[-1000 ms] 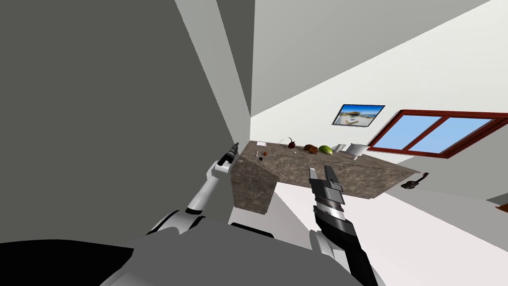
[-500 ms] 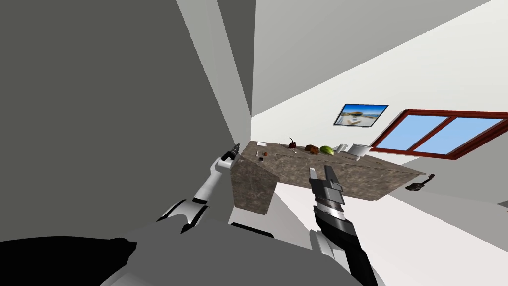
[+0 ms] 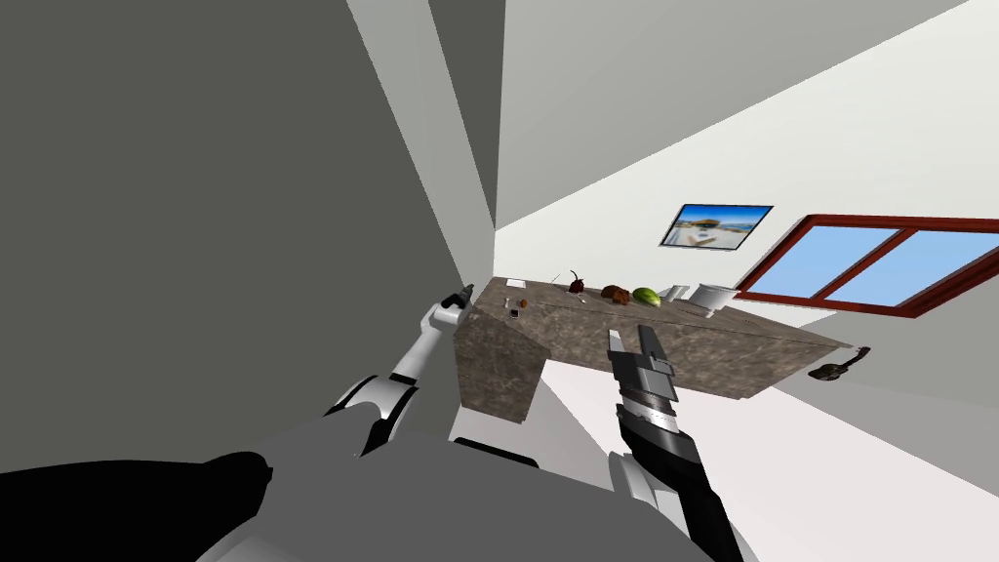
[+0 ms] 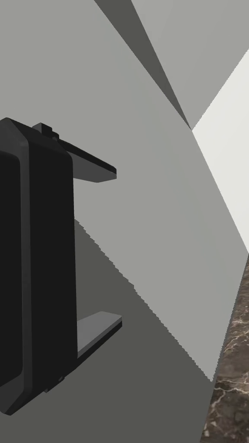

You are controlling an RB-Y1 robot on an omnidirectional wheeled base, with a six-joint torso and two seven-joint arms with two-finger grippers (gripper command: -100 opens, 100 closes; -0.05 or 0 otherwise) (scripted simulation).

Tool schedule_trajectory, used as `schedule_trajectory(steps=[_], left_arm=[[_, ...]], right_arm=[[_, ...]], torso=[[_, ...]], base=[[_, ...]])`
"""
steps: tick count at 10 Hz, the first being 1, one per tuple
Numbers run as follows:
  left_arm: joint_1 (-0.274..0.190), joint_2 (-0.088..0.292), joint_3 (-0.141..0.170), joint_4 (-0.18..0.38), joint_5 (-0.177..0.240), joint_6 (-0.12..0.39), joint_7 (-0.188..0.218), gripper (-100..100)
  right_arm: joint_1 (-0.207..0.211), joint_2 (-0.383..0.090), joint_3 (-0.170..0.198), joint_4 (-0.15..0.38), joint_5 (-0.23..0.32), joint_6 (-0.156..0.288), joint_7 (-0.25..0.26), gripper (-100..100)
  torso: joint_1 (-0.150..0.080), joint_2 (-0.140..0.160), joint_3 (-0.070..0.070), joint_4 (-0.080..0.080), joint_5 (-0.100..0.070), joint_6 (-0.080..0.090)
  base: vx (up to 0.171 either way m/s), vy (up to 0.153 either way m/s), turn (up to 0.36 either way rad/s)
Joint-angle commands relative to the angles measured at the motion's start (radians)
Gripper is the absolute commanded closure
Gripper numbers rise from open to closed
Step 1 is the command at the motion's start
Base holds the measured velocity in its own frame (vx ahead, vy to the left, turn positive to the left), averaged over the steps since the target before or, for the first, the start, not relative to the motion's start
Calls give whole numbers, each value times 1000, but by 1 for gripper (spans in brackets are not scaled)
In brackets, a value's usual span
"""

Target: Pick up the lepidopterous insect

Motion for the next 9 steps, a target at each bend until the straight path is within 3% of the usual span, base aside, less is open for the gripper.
schedule_trajectory(steps=[1, 4, 6, 7, 8, 9], left_arm=[[-28, 7, 1, 46, 6, 45, -7, -100], [-119, 14, 6, 135, 14, 134, -35, -100], [-124, 14, 6, 178, 14, 163, -35, -100], [-169, 17, 8, 222, 18, 200, -48, -100], [-169, 17, 8, 243, 18, 221, -48, -100], [-212, 19, 9, 286, 22, 247, -62, -100]], right_arm=[[0, 0, 0, 0, 0, 0, 0, 0], [0, 0, 0, 0, 0, 0, 0, 0], [0, 0, 0, 0, 0, 0, 0, 0], [0, 0, 0, 0, 0, 0, 0, 0], [0, 0, 0, 0, 0, 0, 0, 0], [0, 0, 0, 0, 0, 0, 0, 0]], torso=[[0, 0, 0, 0, 0, 0], [0, 0, 0, 0, 0, 0], [0, -1, -1, 0, 0, 0], [0, 0, 0, 0, 0, 0], [0, 0, 0, 0, 0, 0], [0, -1, 0, 0, 0, 0]], base=[[14, -8, 21], [21, -11, 29], [18, -7, 13], [20, -10, 27], [25, -7, 26], [35, -8, 41]])
